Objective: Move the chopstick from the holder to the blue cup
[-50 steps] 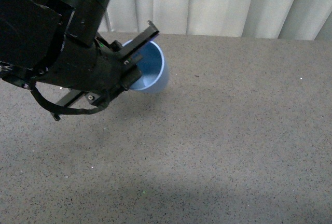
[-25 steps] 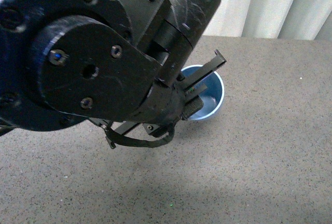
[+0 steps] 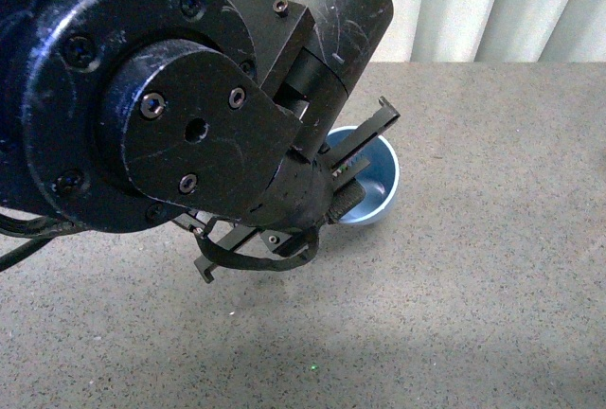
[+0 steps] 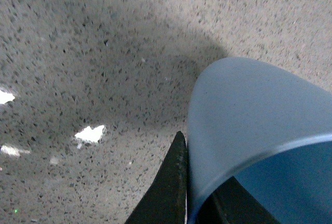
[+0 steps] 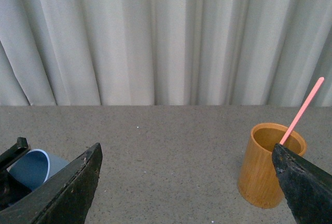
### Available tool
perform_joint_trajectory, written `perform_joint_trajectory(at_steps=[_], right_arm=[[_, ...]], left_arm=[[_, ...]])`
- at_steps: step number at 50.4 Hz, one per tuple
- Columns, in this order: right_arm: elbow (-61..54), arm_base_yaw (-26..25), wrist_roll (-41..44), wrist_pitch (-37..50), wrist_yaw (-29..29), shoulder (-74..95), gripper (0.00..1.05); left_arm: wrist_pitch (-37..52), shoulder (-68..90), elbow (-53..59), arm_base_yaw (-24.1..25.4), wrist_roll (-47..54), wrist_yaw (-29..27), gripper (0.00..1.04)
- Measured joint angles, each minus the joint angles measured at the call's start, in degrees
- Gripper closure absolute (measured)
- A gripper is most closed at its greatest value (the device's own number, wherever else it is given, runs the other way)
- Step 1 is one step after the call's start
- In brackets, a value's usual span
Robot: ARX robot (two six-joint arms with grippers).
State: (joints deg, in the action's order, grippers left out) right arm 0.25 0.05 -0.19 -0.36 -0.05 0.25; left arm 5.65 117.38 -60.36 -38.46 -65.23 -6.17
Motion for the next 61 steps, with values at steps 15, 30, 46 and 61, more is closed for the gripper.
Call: perform_joint_trajectory(at_steps=[15, 30, 46, 61], right_arm=[[0.0, 0.0, 0.0, 0.0, 0.0, 0.0, 0.09], [0.0, 0.0, 0.0, 0.0, 0.0, 0.0, 0.09], [0.0, 0.0, 0.0, 0.0, 0.0, 0.0, 0.09], [0.0, 0.0, 0.0, 0.0, 0.0, 0.0, 0.09]], left_arm=[[-0.74, 1.97, -0.83, 1.25, -0.83, 6.03, 1.01], [-1.22, 2.08, -1.55, 1.33, 1.44, 5.79, 1.01], [-4.5, 2.08, -3.87, 1.22, 5.77, 3.32, 1.01], [-5.29, 2.05, -4.26, 1.18, 8.04, 2.21, 1.01]])
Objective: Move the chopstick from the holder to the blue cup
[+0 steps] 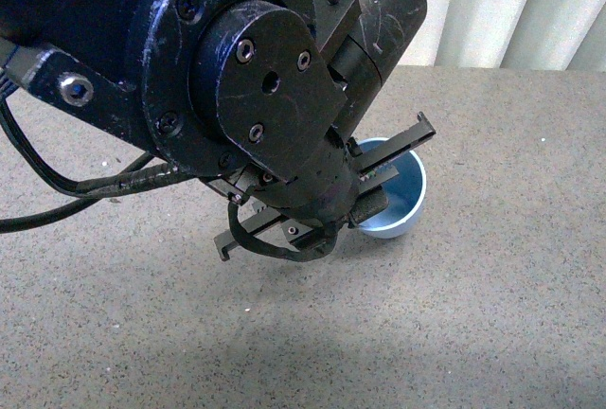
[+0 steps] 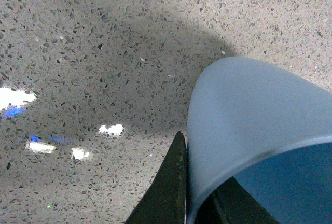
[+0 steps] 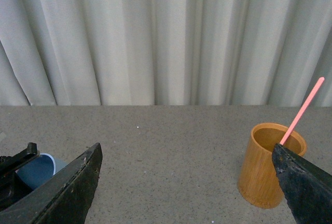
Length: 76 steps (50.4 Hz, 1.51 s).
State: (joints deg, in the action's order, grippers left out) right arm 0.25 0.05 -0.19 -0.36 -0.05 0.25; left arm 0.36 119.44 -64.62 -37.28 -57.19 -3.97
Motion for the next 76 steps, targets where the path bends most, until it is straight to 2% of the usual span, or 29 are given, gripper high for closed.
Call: perform_joint_trajectory(at_steps=[18, 27, 34, 37, 74, 75, 76], right_arm=[[0.0, 0.0, 0.0, 0.0, 0.0, 0.0, 0.09], [0.0, 0.0, 0.0, 0.0, 0.0, 0.0, 0.09], [0.0, 0.0, 0.0, 0.0, 0.0, 0.0, 0.09], [0.0, 0.0, 0.0, 0.0, 0.0, 0.0, 0.09], [0.0, 0.0, -0.02, 0.0, 0.0, 0.0, 0.09], [0.0, 0.0, -0.02, 0.0, 0.0, 0.0, 0.09], [0.0, 0.0, 0.0, 0.0, 0.0, 0.0, 0.09]], left_arm=[[0.0, -0.79, -0.07, -0.02, 0.87, -0.42, 0.54], [-0.02, -1.57, -0.66, -0.26, 1.44, -0.52, 0.24], [-0.39, -1.84, -1.57, -0.9, 1.53, -0.74, 0.05], [-0.44, -1.9, -1.97, -1.31, 1.55, -0.72, 0.07], [-0.61, -3.19, -2.32, -0.68, 2.43, -1.46, 0.07], [1.49, -3.26, -1.64, -0.7, 4.26, -3.19, 0.08], [6.99, -3.21, 0.17, -0.72, 6.38, -7.26, 0.11]])
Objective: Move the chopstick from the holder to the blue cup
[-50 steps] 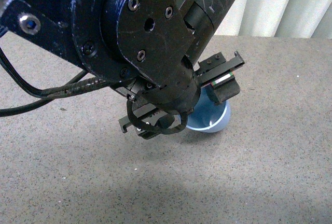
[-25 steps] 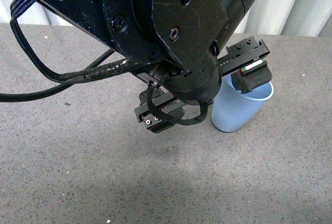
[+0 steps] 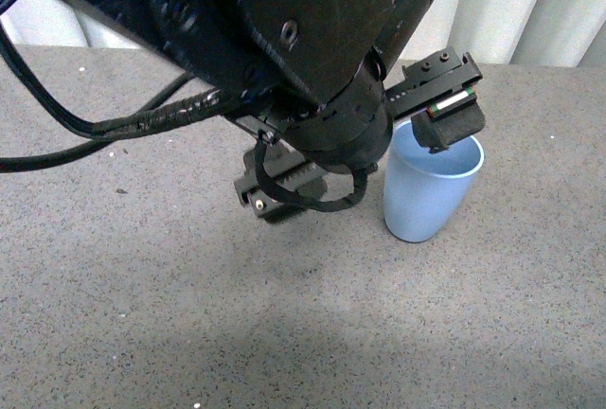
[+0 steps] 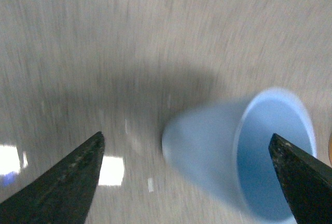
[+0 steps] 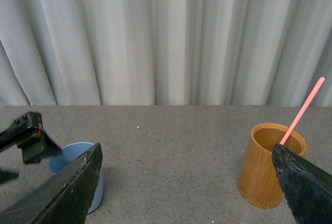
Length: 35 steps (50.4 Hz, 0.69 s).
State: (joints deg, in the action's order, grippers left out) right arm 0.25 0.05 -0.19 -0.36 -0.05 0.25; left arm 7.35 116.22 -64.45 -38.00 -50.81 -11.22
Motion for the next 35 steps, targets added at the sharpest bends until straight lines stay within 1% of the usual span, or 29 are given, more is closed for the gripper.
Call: perform_joint_trajectory(at_steps=[1, 2, 4, 5, 6, 7, 9, 10, 13, 15, 19, 23, 24, 28, 33, 35], right_arm=[[0.0, 0.0, 0.0, 0.0, 0.0, 0.0, 0.09], [0.0, 0.0, 0.0, 0.0, 0.0, 0.0, 0.09], [0.0, 0.0, 0.0, 0.0, -0.07, 0.0, 0.09], [0.0, 0.0, 0.0, 0.02, -0.04, 0.0, 0.09], [0.0, 0.0, -0.02, 0.02, 0.11, 0.0, 0.09], [0.0, 0.0, -0.02, 0.02, 0.22, 0.0, 0.09], [0.0, 0.0, -0.02, 0.02, 0.31, 0.0, 0.09], [0.0, 0.0, 0.0, 0.02, 0.28, 0.0, 0.09], [0.0, 0.0, -0.02, 0.02, 0.2, 0.0, 0.09], [0.0, 0.0, 0.0, 0.04, 0.11, 0.0, 0.09], [0.0, 0.0, 0.0, 0.04, -0.02, 0.0, 0.09], [0.0, 0.0, 0.0, 0.04, 0.0, 0.0, 0.09], [0.0, 0.0, 0.0, 0.04, 0.02, 0.0, 0.09], [0.0, 0.0, 0.0, 0.04, 0.02, 0.0, 0.09], [0.0, 0.0, 0.0, 0.04, 0.02, 0.0, 0.09], [0.0, 0.0, 0.0, 0.04, 0.02, 0.0, 0.09]], left_arm=[[6.64, 0.0, 2.05, 0.15, 3.39, -4.26, 0.15], [16.55, -0.04, 5.81, 0.72, 9.38, -10.6, 0.2], [29.49, -0.85, 11.58, 2.05, 19.02, -16.46, 0.27], [32.68, -1.2, 13.16, 2.49, 21.03, -17.55, 0.29], [42.16, -2.25, 18.01, 3.89, 26.97, -19.58, 0.34], [45.2, -2.75, 19.65, 4.39, 28.76, -19.98, 0.36], [54.21, -5.33, 25.22, 6.38, 34.47, -20.13, 0.43], [56.04, -6.03, 26.43, 6.84, 35.87, -19.63, 0.45], [63.69, -11.17, 32.54, 8.9, 42.42, -17.42, 0.56], [65.68, -15.74, 36.59, 10.58, 45.31, -15.43, 0.65], [65.57, -22.67, 43.54, 14.27, 48.06, -12.17, 0.83], [60.74, -28.76, 47.67, 18.03, 49.18, -8.02, 0.99], [59.58, -31.26, 48.89, 19.41, 49.48, -6.23, 1.01], [57.81, -37.38, 51.8, 23.58, 49.77, -1.18, 1.01], [54.34, -44.7, 55.76, 31.63, 50.1, 7.3, 1.01], [52.06, -48.04, 57.51, 34.86, 50.18, 9.79, 1.01]])
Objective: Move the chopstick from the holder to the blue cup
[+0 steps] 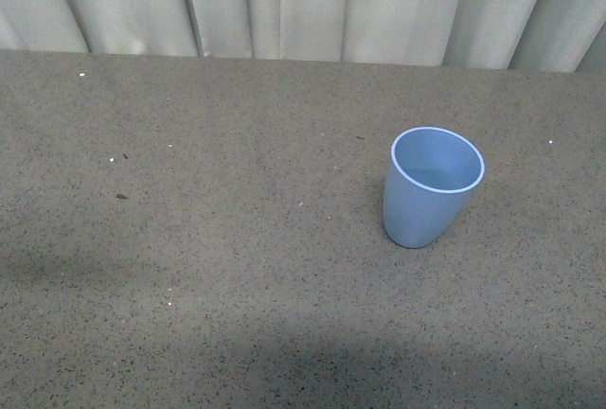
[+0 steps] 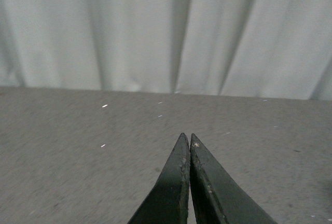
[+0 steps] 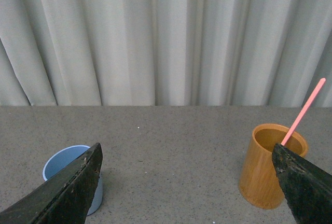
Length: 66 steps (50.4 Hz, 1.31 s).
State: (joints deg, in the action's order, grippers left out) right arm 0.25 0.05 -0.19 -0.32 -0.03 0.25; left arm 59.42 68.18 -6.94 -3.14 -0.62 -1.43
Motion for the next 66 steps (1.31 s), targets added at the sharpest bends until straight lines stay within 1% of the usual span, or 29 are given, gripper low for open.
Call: perform_joint_trajectory(at_steps=[2, 5, 6, 9, 10, 12, 14, 17, 20, 42, 44, 46, 47, 49, 50, 53, 55, 59, 63, 65, 66], right_arm=[[0.0, 0.0, 0.0, 0.0, -0.02, 0.0, 0.09], [0.0, 0.0, 0.0, 0.0, -0.11, 0.0, 0.09], [0.0, 0.0, 0.0, 0.0, -0.11, 0.0, 0.09], [0.0, 0.0, 0.0, 0.0, -0.07, 0.0, 0.09], [0.0, -0.02, 0.0, 0.0, -0.04, 0.0, 0.09], [0.0, -0.02, 0.0, 0.0, -0.02, 0.0, 0.09], [0.0, -0.02, 0.0, 0.0, 0.04, 0.0, 0.09], [0.0, 0.0, -0.02, 0.0, 0.15, 0.0, 0.09], [0.0, 0.0, 0.0, 0.0, 0.15, 0.0, 0.09], [0.0, 0.0, 0.0, 0.0, 0.02, 0.0, 0.09], [0.0, 0.0, 0.0, 0.0, 0.0, 0.0, 0.09], [0.0, 0.0, 0.0, 0.0, -0.02, 0.0, 0.09], [0.0, 0.0, 0.0, 0.0, -0.02, 0.0, 0.09], [0.02, 0.39, -0.59, -0.02, 1.38, 0.24, 0.09], [0.11, 1.4, -1.92, 0.28, 4.81, 0.98, 0.09], [1.27, 3.93, -6.99, 4.61, 16.11, 6.95, 0.09], [2.82, 3.37, -8.66, 9.16, 19.5, 12.63, 0.09], [6.1, 1.05, -9.35, 15.98, 18.62, 21.57, 0.09], [10.95, -2.86, -10.08, 21.33, 13.46, 32.5, 0.09], [14.75, -5.4, -10.69, 22.95, 10.4, 40.26, 0.09], [16.24, -6.23, -10.93, 23.3, 9.16, 43.23, 0.09]], left_arm=[[-3.48, -4.57, 2.03, 2.1, 0.0, 0.13, 1.01], [-11.41, -14.14, 4.96, 2.93, 0.02, 0.66, 1.01], [-17.0, -20.17, 6.01, 2.95, 0.04, 1.07, 1.01], [-27.5, -31.12, 6.01, 2.97, 0.15, 1.31, 1.01], [-33.16, -36.98, 5.99, 2.99, 0.17, 1.49, 1.01], [-39.36, -43.19, 5.99, 2.99, 0.17, 1.42, 1.01], [-48.11, -52.46, 5.99, 2.99, 0.17, 1.44, 1.01], [-55.69, -61.88, 5.97, 2.99, 0.2, 1.49, 1.01], [-58.73, -66.36, 5.97, 2.99, 0.2, 1.46, 1.01], [-59.39, -67.91, 5.97, 2.99, 0.2, 1.44, 1.01], [-59.39, -67.93, 5.97, 2.99, 0.17, 1.42, 0.99], [-59.39, -67.93, 5.97, 2.99, 0.17, 1.42, 0.91], [-59.39, -67.93, 5.97, 2.99, 0.17, 1.42, 0.9], [-59.39, -67.93, 5.97, 2.99, 0.17, 1.42, 0.82], [-59.39, -67.93, 5.97, 2.99, 0.17, 1.42, 0.81], [-59.39, -67.95, 5.97, 2.97, 0.17, 1.42, 0.7], [-59.39, -67.98, 5.97, 2.99, 0.2, 1.42, 0.63], [-59.39, -67.98, 5.97, 2.99, 0.17, 1.44, 0.5], [-59.39, -67.98, 5.97, 2.99, 0.2, 1.46, 0.39], [-59.39, -67.98, 5.97, 2.99, 0.2, 1.44, 0.28], [-59.39, -68.0, 5.97, 2.99, 0.17, 1.46, 0.27]])
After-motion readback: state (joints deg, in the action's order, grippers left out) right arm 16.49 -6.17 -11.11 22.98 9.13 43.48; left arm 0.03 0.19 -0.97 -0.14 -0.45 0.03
